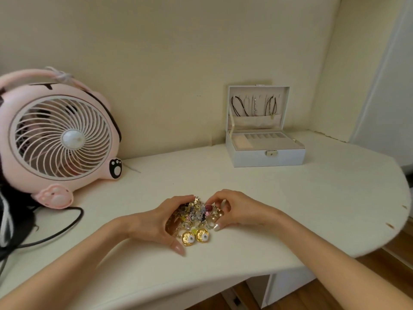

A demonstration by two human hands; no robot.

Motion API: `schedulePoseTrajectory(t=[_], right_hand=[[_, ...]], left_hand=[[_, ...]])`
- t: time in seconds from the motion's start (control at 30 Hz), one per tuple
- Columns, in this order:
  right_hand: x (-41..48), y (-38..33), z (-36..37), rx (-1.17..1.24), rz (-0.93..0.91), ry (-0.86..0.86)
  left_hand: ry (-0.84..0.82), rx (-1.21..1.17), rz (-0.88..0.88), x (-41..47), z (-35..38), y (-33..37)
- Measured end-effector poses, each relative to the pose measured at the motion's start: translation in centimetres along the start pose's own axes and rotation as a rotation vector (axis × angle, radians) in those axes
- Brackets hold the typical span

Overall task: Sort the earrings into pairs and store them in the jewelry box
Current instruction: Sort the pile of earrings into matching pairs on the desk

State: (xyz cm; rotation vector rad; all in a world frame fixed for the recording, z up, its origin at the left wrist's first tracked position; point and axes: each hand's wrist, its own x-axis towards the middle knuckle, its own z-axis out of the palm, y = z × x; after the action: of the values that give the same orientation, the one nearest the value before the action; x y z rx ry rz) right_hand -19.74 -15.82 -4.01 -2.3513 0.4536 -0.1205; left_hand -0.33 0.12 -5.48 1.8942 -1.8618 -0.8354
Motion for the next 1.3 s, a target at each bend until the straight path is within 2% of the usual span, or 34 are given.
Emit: schedulePoseTrajectory(t=[0.17, 0.37, 0.47, 0.57, 0.67, 0.8, 1.07, 1.13, 1.17, 1.3], right_hand=[[0.2, -0.3, 0.8, 0.050, -0.057, 0.022], [0.0, 0.6, -0.6, 0.228, -0.033, 0.009], [-0.9, 0.7, -0.9, 0.110, -0.058, 0.093], [-1.9, 0.5, 0.1, 0.060, -0.165, 0.225], [-2.6, -0.3, 1.9, 0.017, -0.317, 0.218], [-2.2, -0.6, 3.6, -0.207, -0.469, 0.232], [-2.2, -0.5, 4.0, -0.507, -0.627, 0.341], [-2.4, -0.8, 3.7, -0.427, -0.631, 0.370], [-2.4, -1.0, 3.3, -0.306, -0.607, 0.389], [-1.3, -1.6, 0.1, 0.324, -0.338, 0.448]], left_hand=[[0.122, 0.010, 0.010, -0.6, -0.5, 0.1], [0.119, -0.014, 0.057, -0.9, -1.8, -0.1], [0.172, 0.016, 0.148, -1.0, -1.1, 0.8], [0.213, 0.149, 0.215, -1.0, -0.1, 1.6], [0.261, 0.277, 0.247, -0.9, 0.6, 1.9], [0.311, 0.305, 0.275, -0.9, 1.1, 2.2], [0.353, 0.297, 0.288, -1.1, 1.2, 2.2], [0.380, 0.205, 0.276, -1.2, 0.8, 2.5], [0.408, 0.090, 0.261, -1.2, 0.6, 2.7], [0.507, -0.627, 0.133, -0.8, -1.1, 3.4]])
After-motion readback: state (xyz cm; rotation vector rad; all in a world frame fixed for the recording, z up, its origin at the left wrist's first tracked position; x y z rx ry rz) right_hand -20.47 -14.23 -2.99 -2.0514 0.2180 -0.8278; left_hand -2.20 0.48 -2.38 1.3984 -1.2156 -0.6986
